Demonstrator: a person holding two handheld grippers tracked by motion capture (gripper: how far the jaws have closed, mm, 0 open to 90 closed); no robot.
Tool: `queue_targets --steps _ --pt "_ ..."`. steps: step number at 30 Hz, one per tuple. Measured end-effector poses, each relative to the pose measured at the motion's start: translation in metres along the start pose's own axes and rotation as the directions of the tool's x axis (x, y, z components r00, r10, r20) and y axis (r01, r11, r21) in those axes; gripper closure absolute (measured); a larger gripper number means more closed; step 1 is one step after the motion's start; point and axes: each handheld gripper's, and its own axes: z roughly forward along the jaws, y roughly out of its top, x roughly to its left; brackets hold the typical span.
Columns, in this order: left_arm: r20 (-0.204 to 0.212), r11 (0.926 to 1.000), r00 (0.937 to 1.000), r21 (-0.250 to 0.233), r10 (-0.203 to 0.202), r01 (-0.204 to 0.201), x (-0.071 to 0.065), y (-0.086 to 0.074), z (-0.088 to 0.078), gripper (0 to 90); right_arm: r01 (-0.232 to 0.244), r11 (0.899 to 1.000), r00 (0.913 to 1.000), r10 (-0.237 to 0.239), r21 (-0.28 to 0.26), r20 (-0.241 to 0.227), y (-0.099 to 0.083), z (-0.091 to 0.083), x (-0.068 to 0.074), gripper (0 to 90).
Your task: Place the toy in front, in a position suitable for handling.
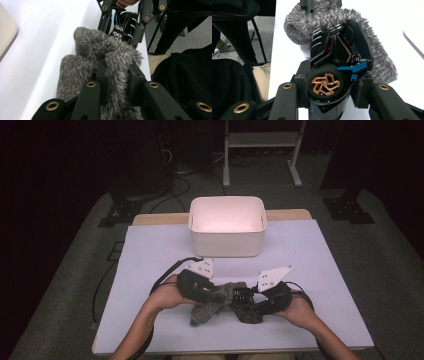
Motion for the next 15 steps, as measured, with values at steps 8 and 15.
queue_targets --steps 8,15 --pt "-0.021 0.9998 0.9997 -0.011 0.015 -0.015 -0.002 0.005 -0.015 75.7 0.007 1.000 0.9997 -0.008 -0.028 -0.023 0.009 0.011 -0.001 56.4" --pt "-0.034 1.0000 0.9994 -0.008 0.003 -0.004 -0.003 0.002 -0.021 75.9 0.007 0.999 0.9989 -0.009 -0.034 -0.046 0.015 0.023 -0.002 56.3"
